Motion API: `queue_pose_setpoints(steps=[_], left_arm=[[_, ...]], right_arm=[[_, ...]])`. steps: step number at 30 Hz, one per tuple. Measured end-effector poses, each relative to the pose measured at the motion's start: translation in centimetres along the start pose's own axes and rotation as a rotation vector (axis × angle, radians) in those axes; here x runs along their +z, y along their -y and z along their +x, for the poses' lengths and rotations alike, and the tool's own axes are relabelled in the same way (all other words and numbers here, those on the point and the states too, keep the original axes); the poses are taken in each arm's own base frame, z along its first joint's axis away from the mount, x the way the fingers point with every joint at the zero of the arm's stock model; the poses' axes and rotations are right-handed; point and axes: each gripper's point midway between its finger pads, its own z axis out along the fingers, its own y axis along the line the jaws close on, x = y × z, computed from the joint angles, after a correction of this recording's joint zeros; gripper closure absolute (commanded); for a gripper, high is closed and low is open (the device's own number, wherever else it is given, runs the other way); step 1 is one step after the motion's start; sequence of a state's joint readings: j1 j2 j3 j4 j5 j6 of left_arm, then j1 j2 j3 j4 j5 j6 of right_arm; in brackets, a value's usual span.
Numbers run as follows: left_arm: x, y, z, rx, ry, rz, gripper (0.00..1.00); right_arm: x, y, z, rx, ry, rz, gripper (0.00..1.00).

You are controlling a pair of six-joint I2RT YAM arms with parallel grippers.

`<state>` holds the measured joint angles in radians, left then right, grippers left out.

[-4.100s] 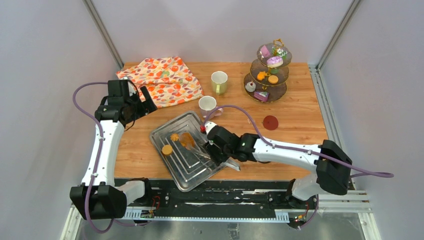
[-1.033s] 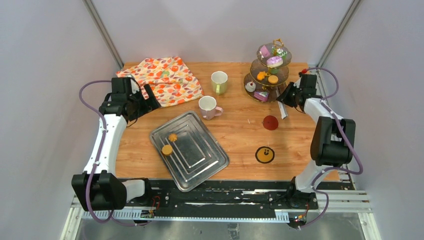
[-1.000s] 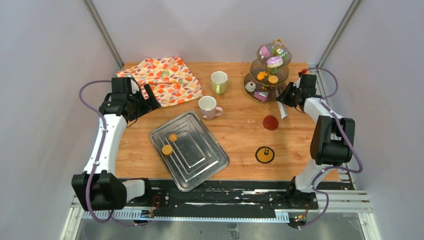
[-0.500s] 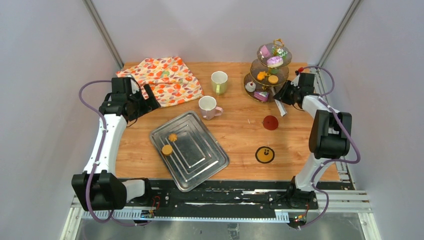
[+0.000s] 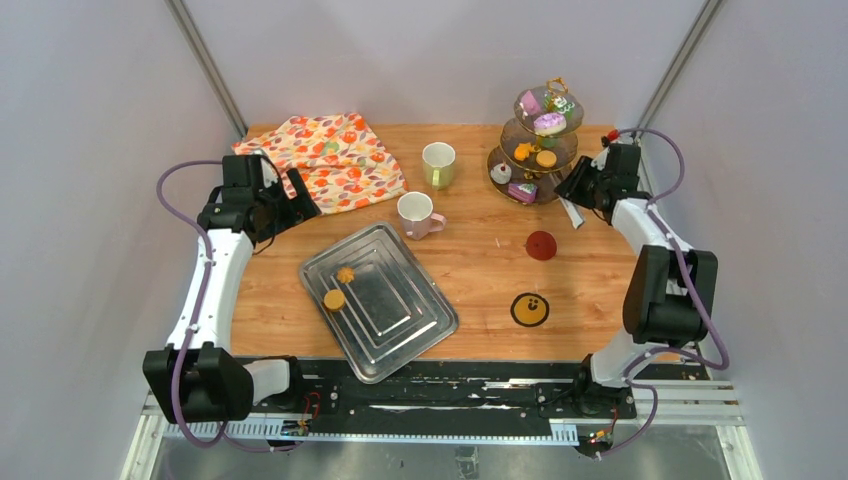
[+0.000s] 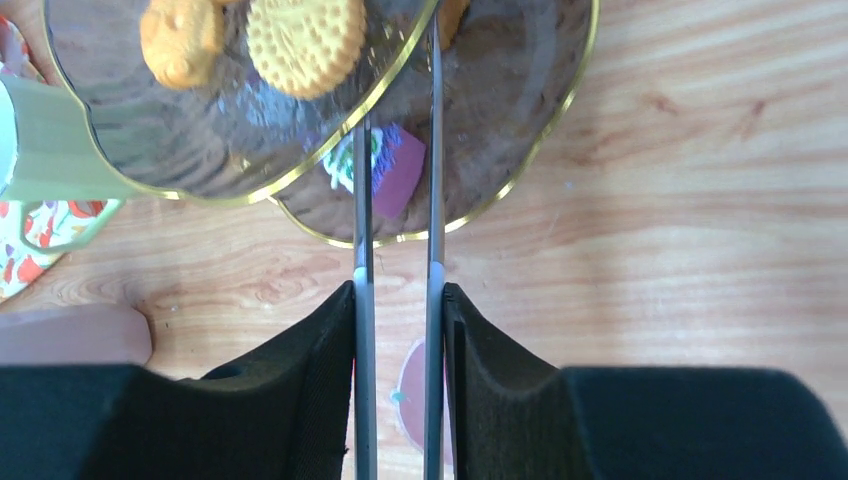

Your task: Serve the afternoon tea

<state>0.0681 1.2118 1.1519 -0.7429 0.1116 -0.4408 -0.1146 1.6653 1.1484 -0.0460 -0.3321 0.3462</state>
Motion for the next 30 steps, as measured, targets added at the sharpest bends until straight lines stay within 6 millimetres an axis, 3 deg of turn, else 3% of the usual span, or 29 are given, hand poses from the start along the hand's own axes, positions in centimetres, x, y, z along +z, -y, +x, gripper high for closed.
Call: queue_pose_setpoints(steps=[4,11,18,24,28,30], left_arm=[[-0.3,0.1,-0.1,0.005,0.008,0.003,0.0],[-0.3,0.1,-0.1,0.009,0.011,0.005,0.0],[-0.4,0.3,0.0,0.009,0.009,0.02,0.0],[-0.3,0.3,0.2,0.009,0.004,0.026,0.0],[-0.3,0.4,0.2,0.007,0.003,0.029,0.0],[-0.4,0.4,0.2,0.006,0.004,0.029,0.0]], right_arm=[[-1.8,0.6,1.3,0.008,-0.005,0.035,0.7],[-5.1,2.1,3.8,0.03,-0.023,0.122,0.92],[-11.7,0.3,5.9,0.019,0.024,0.097,0.99],[-16.5,-3.8,8.2,-0.062,0.028,-0.017,1.0],[-18.9,-10.1,14.4,-0.244,-0.118,-0.233,0.99],[-20.5,-12.3,17.4,-0.338,-0.193,-0.331,0.99]])
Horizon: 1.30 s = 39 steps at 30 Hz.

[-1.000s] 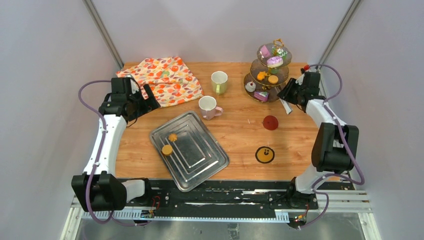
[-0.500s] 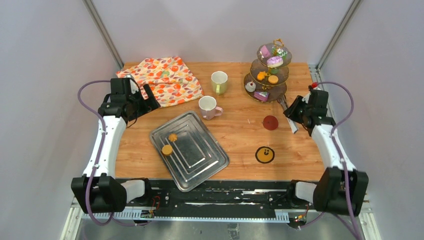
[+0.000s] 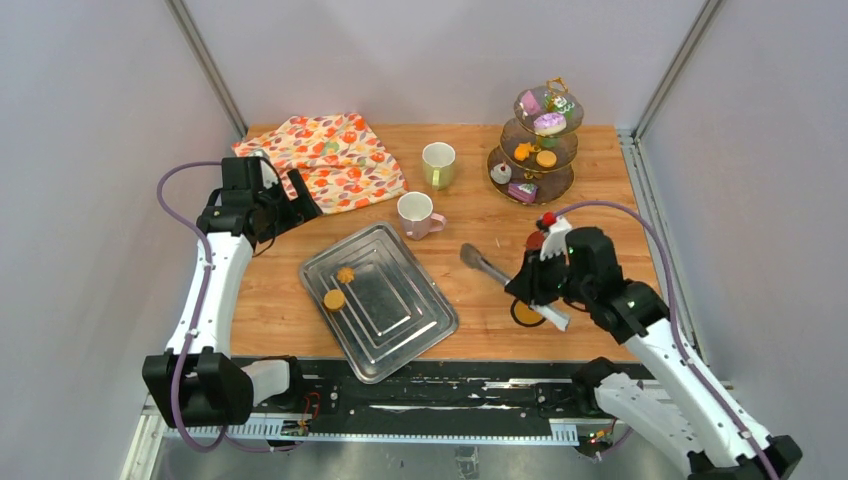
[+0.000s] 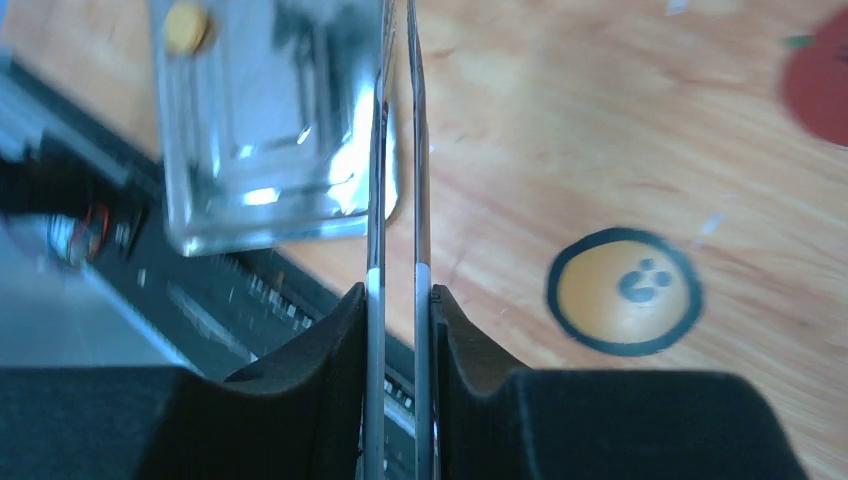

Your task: Serve the afternoon tea

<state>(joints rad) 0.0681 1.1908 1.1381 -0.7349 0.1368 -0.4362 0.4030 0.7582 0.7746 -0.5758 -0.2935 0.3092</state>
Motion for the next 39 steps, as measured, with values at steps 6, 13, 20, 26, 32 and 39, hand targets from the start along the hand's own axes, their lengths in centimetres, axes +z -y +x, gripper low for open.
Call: queue_pose_setpoints(steps=[6,13,20,26,32,39], left_arm=[[-0.2,0.1,-0.1,-0.001,0.007,0.002,0.0],[-0.3,0.0,-0.1,-0.005,0.011,-0.005,0.0],[-0.6,-0.7,0.1,-0.004,0.008,-0.04,0.0],[-0.9,-1.0,0.1,0.006,0.019,-0.057,0.01],[-1.0,-1.3,0.0,0.01,0.021,-0.067,0.01],[-1.0,-1.4,0.0,0.017,0.022,-0.073,0.01]], right_arm=[[-0.8,-5.6,4.8,-0.208,-0.176,-0.173,0.99],[4.1,-11.9,7.3,-0.49,-0.347,-0.231,0.85],[9.6,-17.7,7.6,-0.656,-0.329,-0.288,0.73],[12.3,-19.3,9.3,-0.726,-0.338,-0.307,0.68],[13.8,-19.6,10.6,-0.777,-0.339,-0.288,0.65],[14.9,-19.4,10.2,-0.792,-0.304,-0.243,0.61]])
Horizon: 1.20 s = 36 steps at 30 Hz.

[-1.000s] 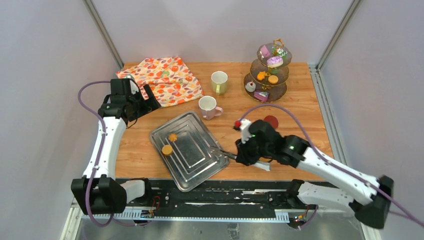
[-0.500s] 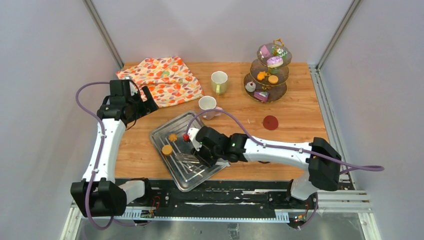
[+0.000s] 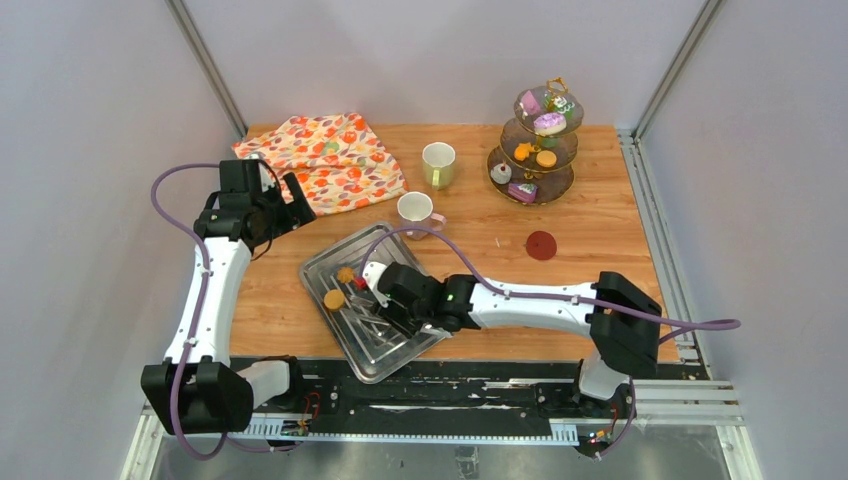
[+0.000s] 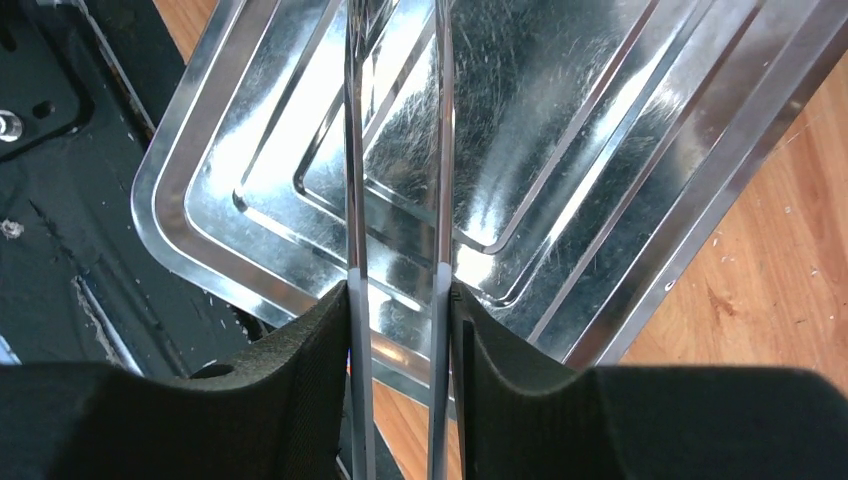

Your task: Serve the afternoon tea

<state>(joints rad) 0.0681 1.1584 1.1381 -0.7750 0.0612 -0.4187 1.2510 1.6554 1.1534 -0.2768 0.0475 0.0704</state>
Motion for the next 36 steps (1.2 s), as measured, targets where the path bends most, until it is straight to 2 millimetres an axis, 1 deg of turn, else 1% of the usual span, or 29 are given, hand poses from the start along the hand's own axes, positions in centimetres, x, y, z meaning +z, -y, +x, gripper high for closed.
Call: queue_pose_setpoints(steps=[5,10,15,25,36], left_arm=[[0.0,-0.1,0.0,0.001,0.0,-0.004,0.01],[0.0,-0.1,0.1,0.002,-0.004,-0.007,0.01],[0.0,-0.2,0.2,0.004,-0.005,-0.009,0.01],[0.0,-0.2,0.2,0.006,-0.006,-0.01,0.01],[0.0,-0.4,0.2,0.008,-0.008,-0.017,0.01]], right_arm=[[0.1,0.5,-0.9,0.001,0.022,0.03,0.6],[0.8,0.4,-1.6,-0.005,0.031,0.031,0.58],[1.6,0.4,-1.6,-0.015,0.02,0.03,0.57],[2.7,0.2,-2.3,-0.023,0.025,0.03,0.55],[3.7,0.5,-2.1,-0.025,0.01,0.052,0.55]])
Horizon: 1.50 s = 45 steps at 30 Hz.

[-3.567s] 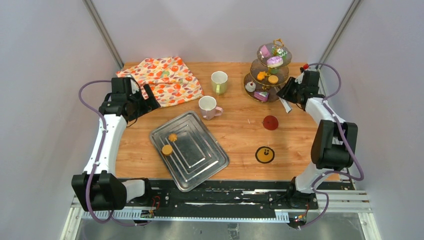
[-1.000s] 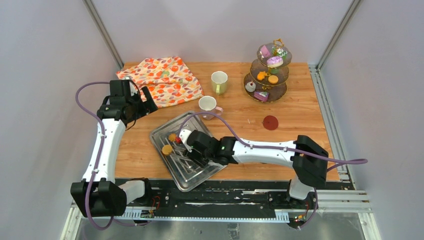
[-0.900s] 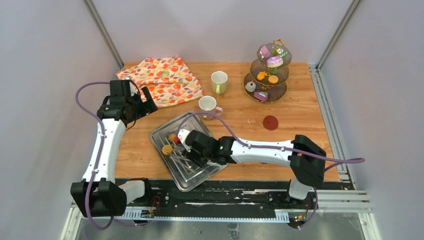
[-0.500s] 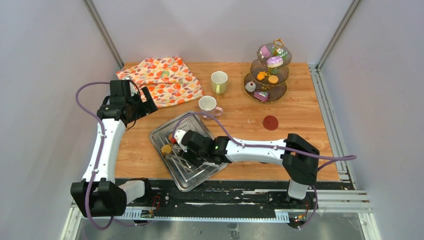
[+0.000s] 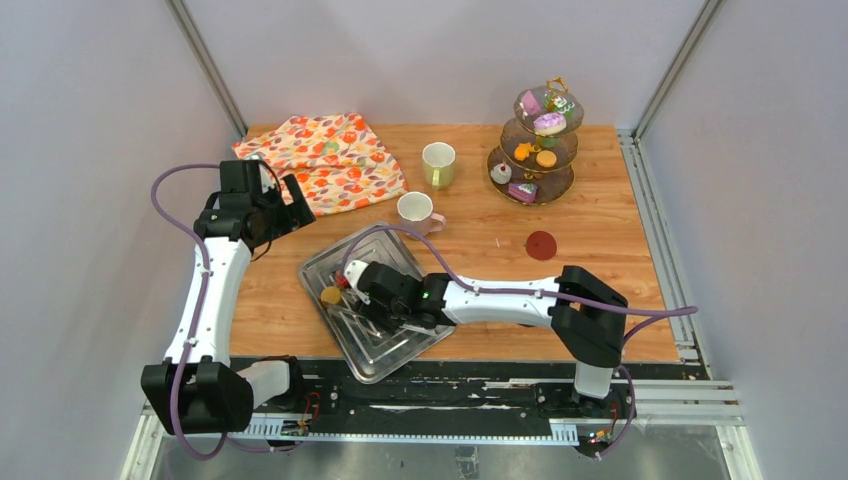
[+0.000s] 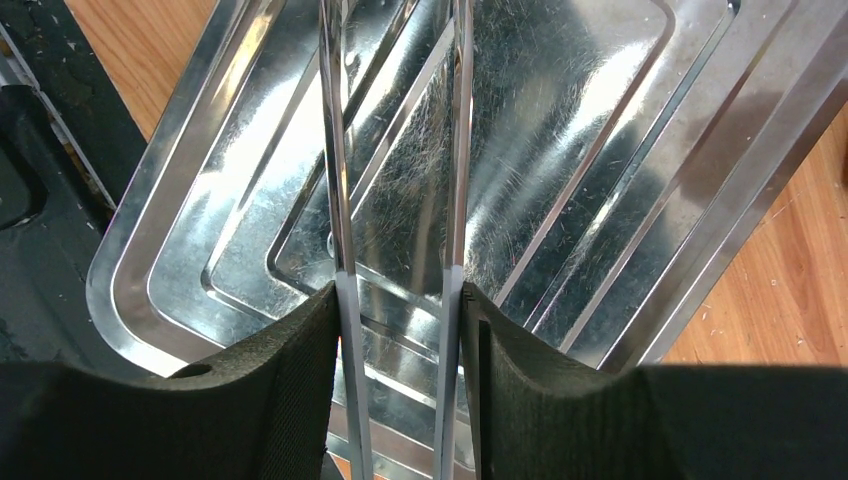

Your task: Serve the afternoon tea

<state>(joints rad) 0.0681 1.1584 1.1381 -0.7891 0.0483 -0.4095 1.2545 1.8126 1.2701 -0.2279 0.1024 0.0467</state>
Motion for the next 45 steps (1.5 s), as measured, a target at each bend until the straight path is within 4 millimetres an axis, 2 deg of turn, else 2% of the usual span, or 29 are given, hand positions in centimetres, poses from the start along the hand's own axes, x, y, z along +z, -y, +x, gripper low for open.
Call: queue_pose_setpoints(steps=[5,13,16,20,26,30,35,45], left_arm=[[0.0,0.0,0.0,0.002,0.0,0.0,0.01],[0.0,0.0,0.0,0.003,0.0,0.0,0.01],[0.0,0.0,0.0,0.003,0.0,0.0,0.01],[0.0,0.0,0.0,0.003,0.0,0.0,0.01],[0.0,0.0,0.0,0.002,-0.002,0.0,0.0],[0.2,0.0,0.1,0.002,-0.005,-0.001,0.0],[0.2,0.1,0.1,0.0,-0.011,0.004,0.0],[0.2,0.2,0.2,-0.009,-0.014,0.011,0.0]], right_arm=[[0.4,0.1,-0.3,-0.002,0.004,0.009,0.68],[0.0,0.4,-0.5,-0.002,0.014,0.025,0.77],[-1.1,0.7,-0.6,0.001,0.031,0.033,0.81],[-3.6,1.4,-1.0,0.024,0.074,0.042,0.86],[-7.2,3.2,-0.9,0.079,0.112,0.082,0.88],[-8.5,4.5,0.7,0.122,0.104,0.101,0.88],[-9.6,5.6,2.9,0.189,0.08,0.091,0.89],[-10.7,6.0,3.9,0.269,0.091,0.057,0.89]])
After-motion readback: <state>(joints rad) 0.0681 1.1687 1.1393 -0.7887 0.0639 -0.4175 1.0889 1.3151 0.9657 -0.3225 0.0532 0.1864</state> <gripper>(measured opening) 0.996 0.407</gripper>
